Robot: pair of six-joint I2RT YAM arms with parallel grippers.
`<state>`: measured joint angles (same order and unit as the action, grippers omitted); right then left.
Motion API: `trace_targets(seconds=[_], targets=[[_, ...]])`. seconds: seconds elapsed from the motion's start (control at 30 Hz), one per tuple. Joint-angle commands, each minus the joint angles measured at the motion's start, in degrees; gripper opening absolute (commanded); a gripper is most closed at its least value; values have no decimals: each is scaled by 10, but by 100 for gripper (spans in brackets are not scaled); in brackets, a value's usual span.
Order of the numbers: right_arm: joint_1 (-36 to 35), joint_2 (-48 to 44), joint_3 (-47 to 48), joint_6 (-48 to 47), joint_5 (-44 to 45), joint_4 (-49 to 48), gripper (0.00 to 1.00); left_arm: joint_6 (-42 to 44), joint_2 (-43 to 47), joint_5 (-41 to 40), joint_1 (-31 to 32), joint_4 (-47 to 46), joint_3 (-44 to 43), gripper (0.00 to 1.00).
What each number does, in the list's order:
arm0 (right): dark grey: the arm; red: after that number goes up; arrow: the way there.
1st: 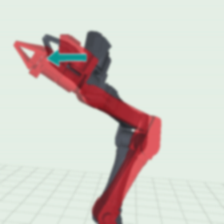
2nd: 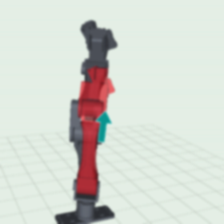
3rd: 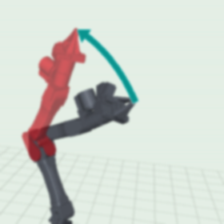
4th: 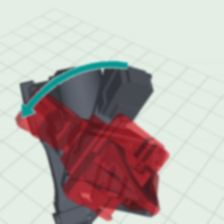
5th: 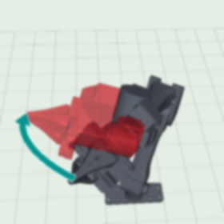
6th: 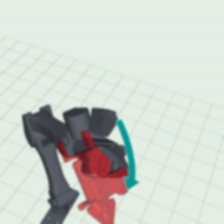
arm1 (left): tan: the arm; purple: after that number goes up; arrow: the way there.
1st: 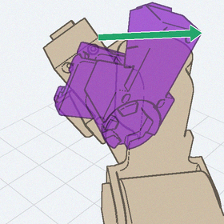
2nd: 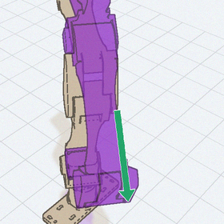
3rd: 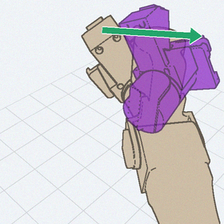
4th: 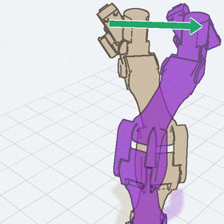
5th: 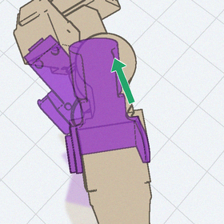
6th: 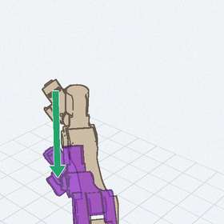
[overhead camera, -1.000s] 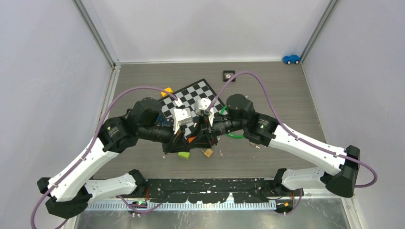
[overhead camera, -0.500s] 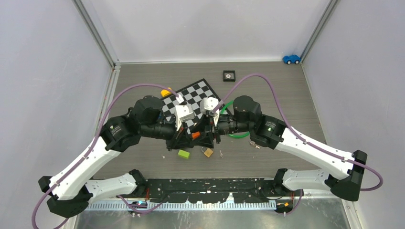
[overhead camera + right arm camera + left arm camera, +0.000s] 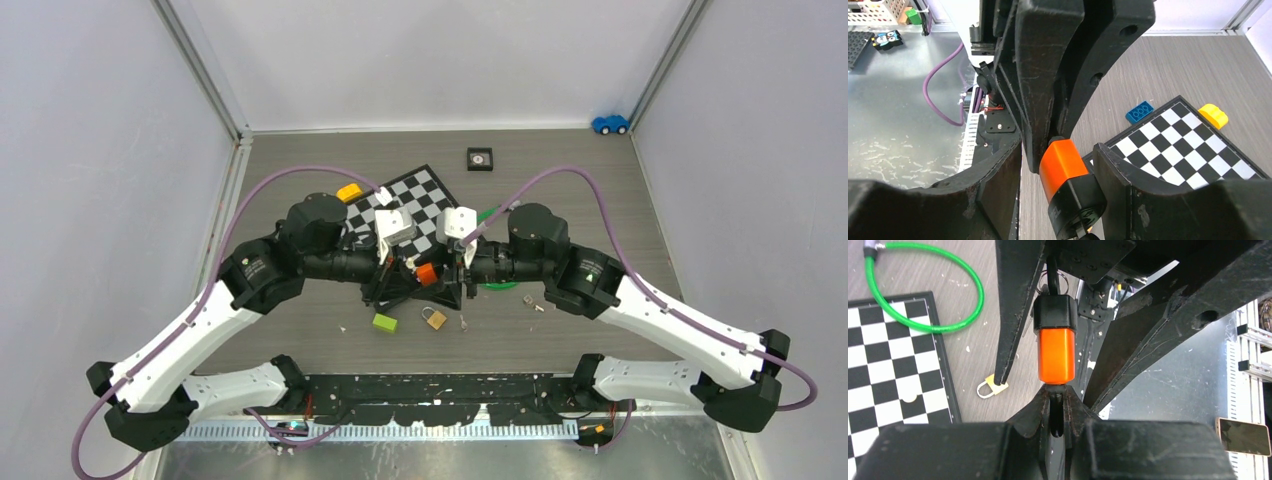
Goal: Lock with the key
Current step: Lock the lock.
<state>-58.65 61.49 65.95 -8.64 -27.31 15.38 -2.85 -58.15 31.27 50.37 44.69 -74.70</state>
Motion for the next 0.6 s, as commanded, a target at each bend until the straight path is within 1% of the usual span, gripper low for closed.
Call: trace_targets(seconds=[0.0, 0.33, 0.57], targets=[[-9, -5, 16, -34, 1, 28, 60, -1, 4, 58, 12, -187, -20, 0], [6, -20, 39, -55, 11, 63, 60, 0, 2, 66, 12, -182, -20, 0], [37, -36, 57, -64, 4, 97, 60, 1, 6, 65, 12, -180, -15, 0]])
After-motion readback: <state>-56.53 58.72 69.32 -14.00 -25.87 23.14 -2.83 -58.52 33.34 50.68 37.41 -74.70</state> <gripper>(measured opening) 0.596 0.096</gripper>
